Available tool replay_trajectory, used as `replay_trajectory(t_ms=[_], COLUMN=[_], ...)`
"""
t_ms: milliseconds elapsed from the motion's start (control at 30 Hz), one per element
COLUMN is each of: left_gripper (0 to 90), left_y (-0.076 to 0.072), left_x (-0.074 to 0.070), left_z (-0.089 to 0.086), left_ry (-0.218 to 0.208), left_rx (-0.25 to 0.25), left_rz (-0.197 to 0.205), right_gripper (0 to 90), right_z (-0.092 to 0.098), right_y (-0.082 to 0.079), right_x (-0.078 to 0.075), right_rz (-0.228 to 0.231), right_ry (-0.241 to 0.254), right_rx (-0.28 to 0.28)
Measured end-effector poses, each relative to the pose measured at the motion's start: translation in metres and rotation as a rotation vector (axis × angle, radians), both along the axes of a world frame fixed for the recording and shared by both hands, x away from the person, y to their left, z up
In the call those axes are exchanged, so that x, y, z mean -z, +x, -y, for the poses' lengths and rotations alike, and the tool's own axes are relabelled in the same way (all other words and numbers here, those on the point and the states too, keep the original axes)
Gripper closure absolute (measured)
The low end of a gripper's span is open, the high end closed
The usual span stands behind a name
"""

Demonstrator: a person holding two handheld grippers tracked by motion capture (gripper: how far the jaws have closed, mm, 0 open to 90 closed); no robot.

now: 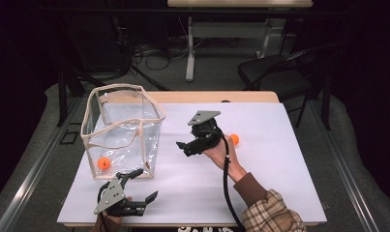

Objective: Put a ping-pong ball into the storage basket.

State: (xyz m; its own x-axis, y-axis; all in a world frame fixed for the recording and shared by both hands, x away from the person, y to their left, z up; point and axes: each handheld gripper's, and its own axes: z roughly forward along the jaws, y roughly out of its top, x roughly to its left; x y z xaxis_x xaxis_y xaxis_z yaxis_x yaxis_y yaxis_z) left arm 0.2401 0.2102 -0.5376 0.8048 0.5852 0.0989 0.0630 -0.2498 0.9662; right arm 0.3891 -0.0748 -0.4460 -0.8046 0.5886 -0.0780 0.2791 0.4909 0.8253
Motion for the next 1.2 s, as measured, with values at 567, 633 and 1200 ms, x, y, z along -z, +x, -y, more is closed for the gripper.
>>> replay_trajectory(t_ms=[567, 633, 1200], left_gripper=[15.5, 15.5, 15.5], left_y=[0.001, 0.001, 0.001], left_x=[0.0, 0.0, 0.001], left_z=[0.0, 0.0, -0.002], left_ry=[0.005, 0.007, 0.005], left_rx=[-0.004, -0.003, -0.004], left_rz=[-0.002, -0.001, -0.005], right_gripper=[4.5, 4.5, 4.3], right_z=[0.034, 0.037, 0.06], right_y=[-0.026, -0.03, -0.053], right_x=[0.037, 0.04, 0.072], right_rz=[-0.047, -0.041, -0.085], right_ry=[0.017, 0.013, 0.0], right_rx=[0.036, 0.036, 0.066])
